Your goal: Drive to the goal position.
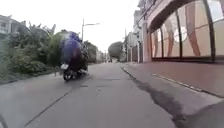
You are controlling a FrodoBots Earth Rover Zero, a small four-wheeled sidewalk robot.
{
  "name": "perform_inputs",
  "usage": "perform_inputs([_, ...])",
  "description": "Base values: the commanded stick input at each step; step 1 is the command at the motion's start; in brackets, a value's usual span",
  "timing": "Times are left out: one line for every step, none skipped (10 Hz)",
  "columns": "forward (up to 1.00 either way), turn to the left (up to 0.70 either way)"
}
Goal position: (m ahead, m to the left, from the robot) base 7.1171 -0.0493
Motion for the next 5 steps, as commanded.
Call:
perform_inputs([1.0, 0.0])
perform_inputs([1.0, 0.0])
perform_inputs([1.0, 0.0])
perform_inputs([1.0, 0.0])
perform_inputs([1.0, 0.0])
